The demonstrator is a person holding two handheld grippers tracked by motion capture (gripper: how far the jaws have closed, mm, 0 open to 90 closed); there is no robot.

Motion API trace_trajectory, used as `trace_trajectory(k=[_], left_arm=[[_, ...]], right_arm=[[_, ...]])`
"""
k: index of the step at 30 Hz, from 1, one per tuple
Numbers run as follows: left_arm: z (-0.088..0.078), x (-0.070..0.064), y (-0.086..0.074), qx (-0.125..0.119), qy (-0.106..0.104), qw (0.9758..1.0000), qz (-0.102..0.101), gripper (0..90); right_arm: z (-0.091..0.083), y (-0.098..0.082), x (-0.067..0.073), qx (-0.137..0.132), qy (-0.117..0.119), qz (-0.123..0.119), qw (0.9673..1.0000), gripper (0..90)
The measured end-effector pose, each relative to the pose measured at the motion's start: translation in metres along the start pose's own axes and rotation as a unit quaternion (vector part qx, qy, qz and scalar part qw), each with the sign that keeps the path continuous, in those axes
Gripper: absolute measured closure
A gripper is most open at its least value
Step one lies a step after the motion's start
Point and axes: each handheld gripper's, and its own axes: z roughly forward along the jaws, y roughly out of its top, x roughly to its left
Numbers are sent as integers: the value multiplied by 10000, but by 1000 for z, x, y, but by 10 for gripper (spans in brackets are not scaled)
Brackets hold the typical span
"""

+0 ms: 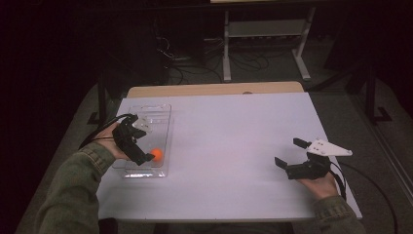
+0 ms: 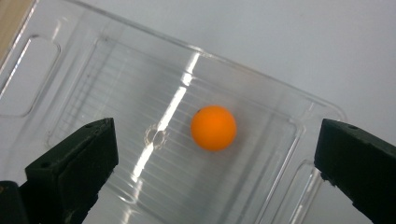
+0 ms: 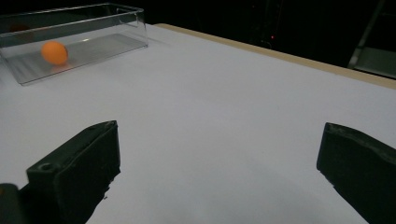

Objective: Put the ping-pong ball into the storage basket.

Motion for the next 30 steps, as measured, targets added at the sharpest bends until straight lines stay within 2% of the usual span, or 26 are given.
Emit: trace_trajectory(k=[5, 11, 19, 22, 25, 30], left_arm=[[-2, -6, 1, -44, 87, 9998, 157, 0], [-2, -9, -2, -301, 10, 9995, 88, 0], [-3, -12, -8, -587, 56, 9983, -13, 0], [-6, -12, -9, -789, 81, 9968, -75, 0], [-8, -12, -11, -966, 225, 9950, -143, 0], [-9, -13, -15, -1211, 226, 9921, -253, 0]], right_arm=[[0, 0, 0, 2, 3, -2, 10000, 0], [0, 0, 0, 4, 1, 1, 10000, 0], [0, 0, 0, 0, -6, -3, 10000, 0], [0, 0, 0, -3, -10, -3, 10000, 0], [0, 0, 0, 3, -2, 6, 10000, 0], [-1, 0, 0, -4, 0, 6, 10000, 0]])
